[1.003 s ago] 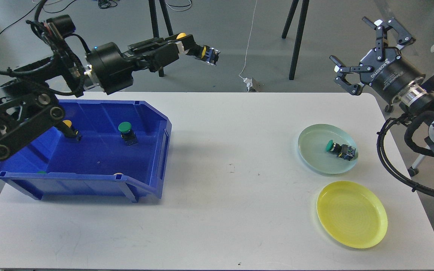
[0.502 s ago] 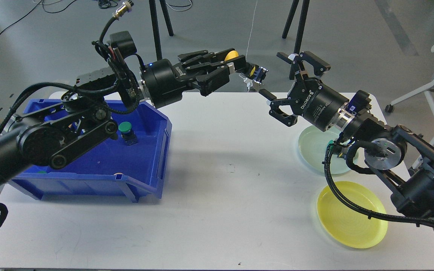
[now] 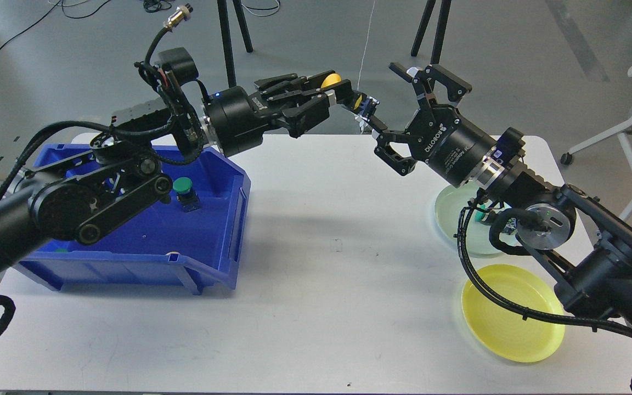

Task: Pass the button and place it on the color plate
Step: 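Close the right gripper on the yellow button held by the left gripper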

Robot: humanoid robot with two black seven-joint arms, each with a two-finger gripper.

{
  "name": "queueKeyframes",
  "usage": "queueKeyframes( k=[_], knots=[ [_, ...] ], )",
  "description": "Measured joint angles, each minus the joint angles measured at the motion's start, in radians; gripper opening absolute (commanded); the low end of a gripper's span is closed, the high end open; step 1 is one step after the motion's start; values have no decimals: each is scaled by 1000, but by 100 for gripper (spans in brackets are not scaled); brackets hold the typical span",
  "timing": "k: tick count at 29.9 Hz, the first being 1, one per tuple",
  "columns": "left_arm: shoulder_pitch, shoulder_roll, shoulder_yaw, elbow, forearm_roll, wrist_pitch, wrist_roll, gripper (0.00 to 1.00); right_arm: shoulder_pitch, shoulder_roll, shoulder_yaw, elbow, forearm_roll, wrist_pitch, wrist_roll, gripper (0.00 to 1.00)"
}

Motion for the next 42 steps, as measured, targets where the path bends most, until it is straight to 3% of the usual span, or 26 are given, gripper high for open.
queueKeyframes(
  k=[42],
  knots=[
    [-5, 1, -2, 2, -5, -1, 0, 21, -39, 25, -23, -6, -26, 11, -2, 74]
  ],
)
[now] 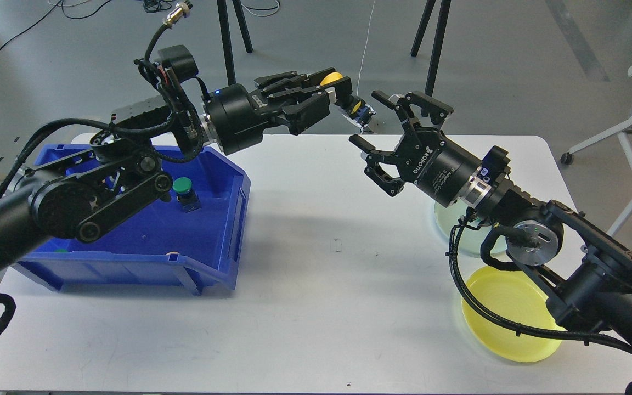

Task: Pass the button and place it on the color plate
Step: 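Close the right gripper on the yellow button held by the left gripper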

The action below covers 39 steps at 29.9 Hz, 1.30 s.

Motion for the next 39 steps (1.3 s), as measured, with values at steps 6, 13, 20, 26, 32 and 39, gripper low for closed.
queueKeyframes(
  k=[6, 13, 20, 26, 32, 39],
  knots=[
    [2, 0, 0, 0, -1, 0, 0, 21, -1, 1, 8, 2, 0, 0, 6, 69],
    [4, -2, 0, 0, -2, 1, 0, 20, -2, 14, 5, 5, 1, 13, 25, 69],
    [3, -1, 0, 0, -2, 1, 0, 20, -2, 35, 2, -1, 0, 18, 25, 41],
    [3, -1, 0, 0, -2, 1, 0, 20, -3, 36, 4, -4, 0, 18, 23, 26],
    [3, 0, 0, 0, -2, 1, 0, 21, -3, 36, 8, -4, 1, 17, 23, 21],
    [3, -1, -1, -3, -3, 1, 0, 73, -3, 37, 15, -4, 1, 17, 22, 21]
  ],
)
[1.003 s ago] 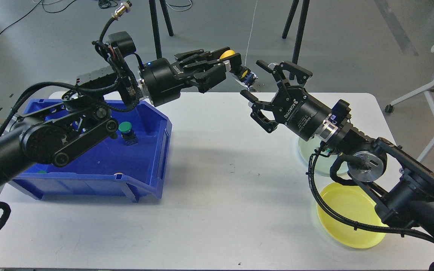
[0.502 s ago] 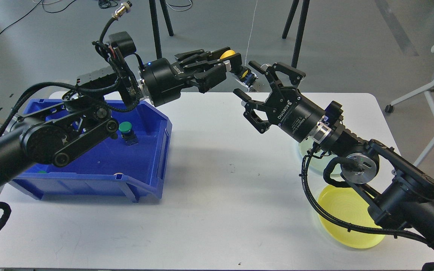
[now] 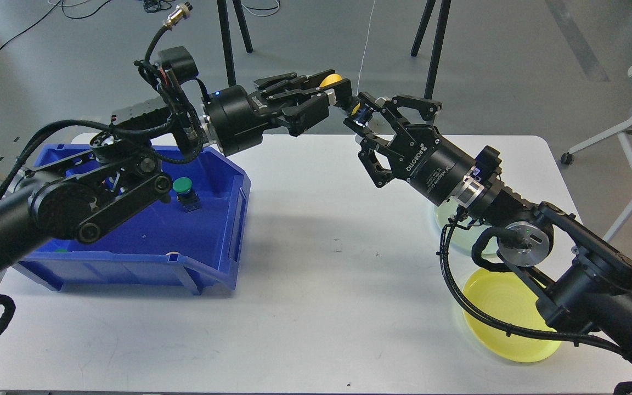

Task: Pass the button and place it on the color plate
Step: 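Close the right gripper on the yellow button held by the left gripper, then carry the yellow button with the right gripper onto the yellow plate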

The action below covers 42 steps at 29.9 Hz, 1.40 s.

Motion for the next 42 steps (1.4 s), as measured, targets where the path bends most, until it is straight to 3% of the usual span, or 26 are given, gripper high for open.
queueKeyframes(
  k=[1, 10, 14, 24, 30, 36, 42],
  knots=[
    [0, -1, -4, 0, -2, 0, 0, 78, 0, -2, 3, 1, 0, 0, 0, 21],
    [6, -15, -14, -1, -81, 45, 0, 98, -27, -61, 29, 29, 4, 4, 2, 21],
    [6, -15, -20, 9, -210, 47, 0, 99, -58, -126, 36, 72, 4, 5, 2, 21],
    [6, -14, -94, 55, -733, 27, 0, 99, -277, -531, 67, 183, 0, 5, 2, 21],
    [-3, -36, -128, 88, -937, -1, 4, 99, -419, -674, 58, 175, -19, 1, 1, 21],
    [-4, -86, -260, 222, -1224, -105, 148, 100, -522, -689, 53, 151, -94, -16, 2, 21],
    [-4, -122, -349, 371, -1393, -182, 205, 100, -590, -681, 41, 109, -101, -26, 2, 21]
  ],
)
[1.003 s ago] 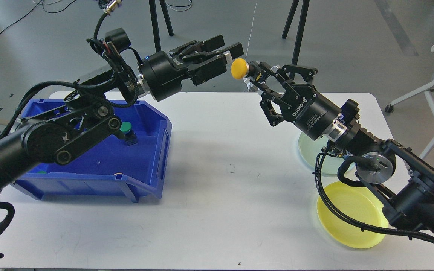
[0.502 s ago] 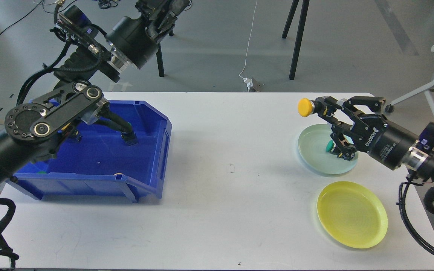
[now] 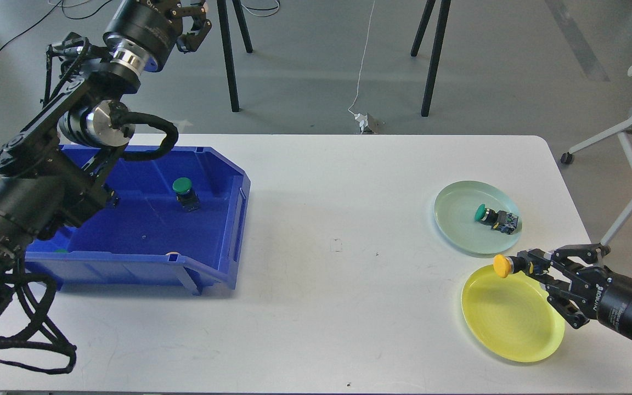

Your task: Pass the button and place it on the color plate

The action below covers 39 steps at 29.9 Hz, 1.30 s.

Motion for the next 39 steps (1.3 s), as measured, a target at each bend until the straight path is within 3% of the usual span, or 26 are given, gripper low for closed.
queueKeyframes(
  k=[7, 16, 18, 22, 33, 36, 39],
  knots=[
    [-1, -14, -18, 70, -67, -20, 15, 100, -49, 22, -28, -59, -2, -7, -2, 22],
    [-13, -17, -18, 75, -69, -20, 16, 100, -52, 65, -49, -95, -4, -15, 0, 29],
    [-15, -17, -18, 76, -69, -19, 16, 100, -53, 66, -49, -96, -4, -15, -1, 34],
    [-20, -18, -18, 75, -69, -18, 16, 100, -54, 66, -50, -97, -4, -15, -2, 54],
    [-22, -17, -9, 73, -67, -19, 16, 100, -77, 58, -49, -85, -1, 6, 0, 59],
    [-22, -16, -8, 72, -67, -21, 16, 100, -81, 49, -33, -85, 2, 25, 4, 73],
    [-23, -16, -6, 71, -67, -21, 18, 100, -81, 30, 37, -87, 10, 39, 43, 89]
  ],
)
